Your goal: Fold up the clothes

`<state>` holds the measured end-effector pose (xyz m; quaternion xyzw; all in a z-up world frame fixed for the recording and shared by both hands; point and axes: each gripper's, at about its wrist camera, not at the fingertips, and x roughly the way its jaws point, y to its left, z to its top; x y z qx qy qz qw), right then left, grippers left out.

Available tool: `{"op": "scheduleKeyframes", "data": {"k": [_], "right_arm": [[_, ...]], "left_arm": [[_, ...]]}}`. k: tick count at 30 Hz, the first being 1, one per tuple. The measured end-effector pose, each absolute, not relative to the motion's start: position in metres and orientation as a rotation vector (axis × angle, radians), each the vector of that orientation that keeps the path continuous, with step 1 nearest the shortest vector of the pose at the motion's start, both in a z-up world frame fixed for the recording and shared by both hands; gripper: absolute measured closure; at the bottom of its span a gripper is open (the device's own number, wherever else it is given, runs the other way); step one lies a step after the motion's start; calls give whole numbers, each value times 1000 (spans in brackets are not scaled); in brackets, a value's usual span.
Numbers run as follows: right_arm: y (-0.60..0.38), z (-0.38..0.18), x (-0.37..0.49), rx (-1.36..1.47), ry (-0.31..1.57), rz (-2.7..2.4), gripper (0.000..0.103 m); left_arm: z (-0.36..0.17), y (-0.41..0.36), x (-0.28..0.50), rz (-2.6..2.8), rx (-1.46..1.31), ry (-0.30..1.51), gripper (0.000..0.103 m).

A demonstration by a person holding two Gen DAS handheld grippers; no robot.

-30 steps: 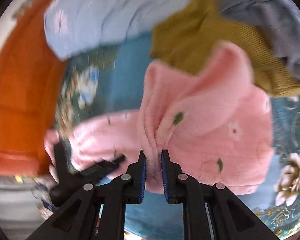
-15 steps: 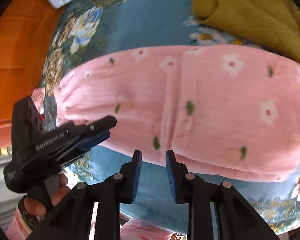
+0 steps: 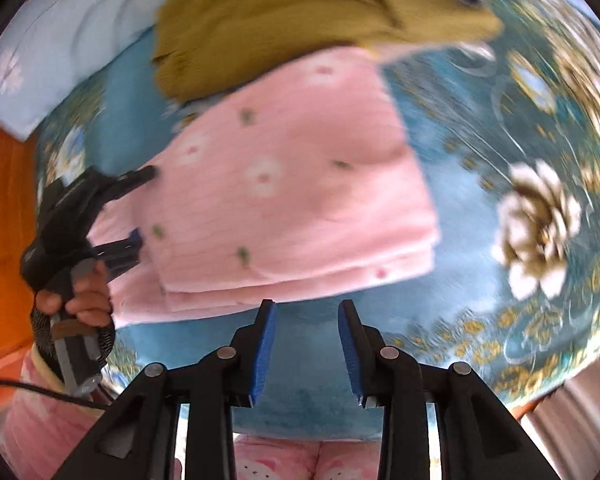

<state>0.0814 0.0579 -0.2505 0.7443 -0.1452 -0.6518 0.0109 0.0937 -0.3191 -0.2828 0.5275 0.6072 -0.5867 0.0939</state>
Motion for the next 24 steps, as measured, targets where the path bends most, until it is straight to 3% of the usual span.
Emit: {"op": "scheduleKeyframes", "data": {"k": [1,2,3,4,6,13,18,20,24], "right_arm": [[62,-252,83,2327,-480,-2029,68],[66,-254,85,2331,-507,-2024,68],[69,-255,87,2335,-534,-2019,68],[69,-257,86,2336,-535,-2012,68],[69,-260,86,2339,-532,-1997,68],[60,-259,71,2263,-550,-1988,68],[59,-272,63,2293,-532,-1968,68],[59,-276,61,2309,-525,-1962,68],[56,-276,58,2309,-511,-1960,68]], "left_arm": [[-277,-317,87,-1788,1557,1760,37],[-270,-315,79,-1836,1548,1718,46],[-267,-312,70,-1870,1561,1651,74],[-263,-310,60,-1902,1575,1584,85],[-251,-305,48,-1972,1601,1469,88],[-232,-324,58,-2061,1569,1337,88],[-278,-348,85,-1827,1673,1400,86],[-276,-353,92,-1804,1645,1474,82],[-252,-356,111,-1824,1567,1508,64]]}}
